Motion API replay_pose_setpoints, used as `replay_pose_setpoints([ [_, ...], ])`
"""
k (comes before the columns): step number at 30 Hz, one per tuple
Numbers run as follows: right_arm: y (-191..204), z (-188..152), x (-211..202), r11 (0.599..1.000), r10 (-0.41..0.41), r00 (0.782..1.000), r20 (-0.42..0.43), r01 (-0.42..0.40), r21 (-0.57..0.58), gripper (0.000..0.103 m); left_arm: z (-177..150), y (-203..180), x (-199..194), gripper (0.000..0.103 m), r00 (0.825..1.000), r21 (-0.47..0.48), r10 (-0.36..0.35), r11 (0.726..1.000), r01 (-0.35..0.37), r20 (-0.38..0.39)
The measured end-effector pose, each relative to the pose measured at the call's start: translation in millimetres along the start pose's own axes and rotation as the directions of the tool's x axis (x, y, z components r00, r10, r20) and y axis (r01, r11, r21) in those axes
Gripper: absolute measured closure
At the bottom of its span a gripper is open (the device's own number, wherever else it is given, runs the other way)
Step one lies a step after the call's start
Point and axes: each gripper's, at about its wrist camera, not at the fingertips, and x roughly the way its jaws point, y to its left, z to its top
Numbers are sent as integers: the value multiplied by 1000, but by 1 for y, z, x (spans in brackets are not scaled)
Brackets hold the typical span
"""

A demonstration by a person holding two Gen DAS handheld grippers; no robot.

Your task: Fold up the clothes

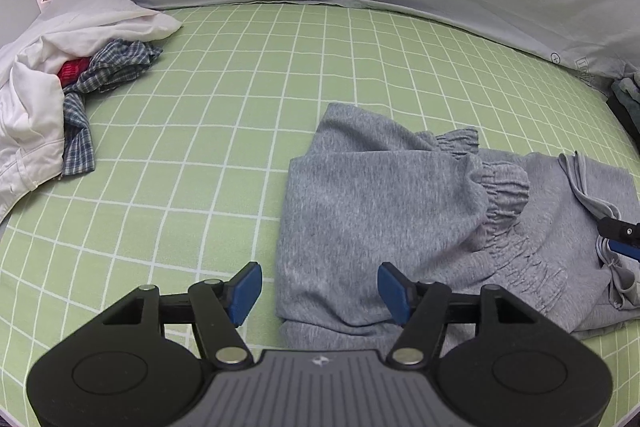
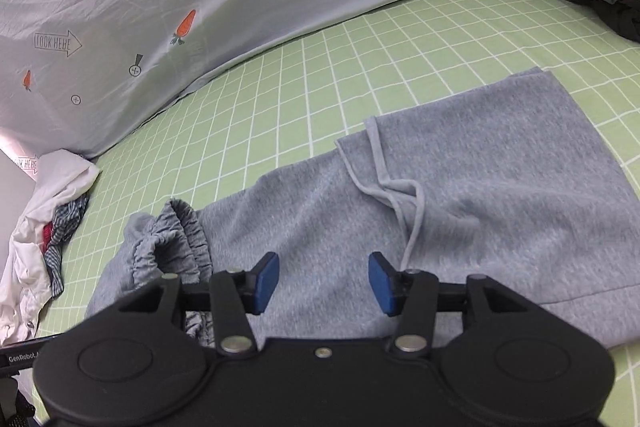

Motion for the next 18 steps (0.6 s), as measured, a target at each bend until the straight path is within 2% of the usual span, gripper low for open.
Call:
replay_pose_setpoints([
  [5, -11, 5, -21, 1000, -28, 997, 70, 29, -8, 52, 11, -30, 9, 38, 999, 95, -35, 995, 34, 3],
  [8, -22, 9, -27, 998, -61, 995, 84, 61, -3, 52, 14, -47, 14, 38, 998, 131, -61, 990, 60, 1],
  [10, -25, 9, -28, 999, -53, 995, 81, 53, -3, 52, 18, -58, 17, 38, 996, 142, -90, 986, 89, 0],
  [14, -21, 10, -18, 999, 28, 999, 33, -28, -20, 51, 19, -71, 31, 38, 990, 128, -136, 982, 140, -41],
  [18, -9, 13, 4, 989, 149, 988, -49, -149, -12, 54, 15, -70, 35, 38, 990, 102, -127, 986, 133, -60],
])
